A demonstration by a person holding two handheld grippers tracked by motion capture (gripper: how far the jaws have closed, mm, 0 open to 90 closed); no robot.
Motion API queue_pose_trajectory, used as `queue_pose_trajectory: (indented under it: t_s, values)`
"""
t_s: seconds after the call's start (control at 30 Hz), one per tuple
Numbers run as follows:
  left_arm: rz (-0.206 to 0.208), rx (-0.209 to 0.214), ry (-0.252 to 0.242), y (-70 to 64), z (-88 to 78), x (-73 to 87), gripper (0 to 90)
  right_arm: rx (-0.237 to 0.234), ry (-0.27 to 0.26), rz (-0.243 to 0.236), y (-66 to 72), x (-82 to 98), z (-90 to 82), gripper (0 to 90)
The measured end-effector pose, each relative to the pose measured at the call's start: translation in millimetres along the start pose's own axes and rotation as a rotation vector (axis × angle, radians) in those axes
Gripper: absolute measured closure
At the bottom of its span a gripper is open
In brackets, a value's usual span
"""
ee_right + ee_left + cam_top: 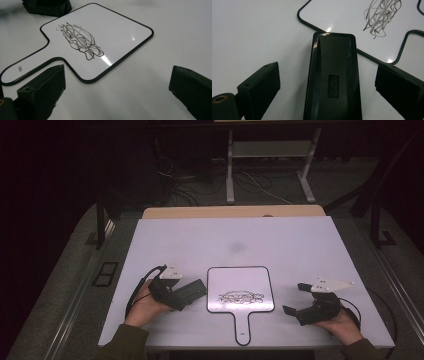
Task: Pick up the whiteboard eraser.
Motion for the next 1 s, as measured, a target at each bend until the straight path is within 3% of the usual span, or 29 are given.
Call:
queue_pose_trajectory:
  t_s: [0.2, 0.57, 1.0]
  values:
    - [0.035, 0.023, 0.025, -3.1, 1.7, 2.7, 14.2, 0.0, 0.002, -0.002, -0.2, 0.3, 0.2, 0.0]
    - [0.046, 0.022, 0.053, -5.4, 7.7, 3.9, 20.0, -0.003, 0.008, -0.002, -0.1, 0.8, 1.4, 0.0]
    - [0.06, 0.026, 0.069, -6.5, 9.7, 4.7, 32.9, -0.012, 0.022, -0.003, 0.4, 1.7, 3.4, 0.0]
Point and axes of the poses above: each handheld gripper's, and its own axes: z roughly forward along the jaws, x roughly out of its underside, y roughly to its left, the point moved 3 cm from there along z, roughly forward along the jaws, and after that the axes turned 11 degrees about -x, right-handed, at the moved point
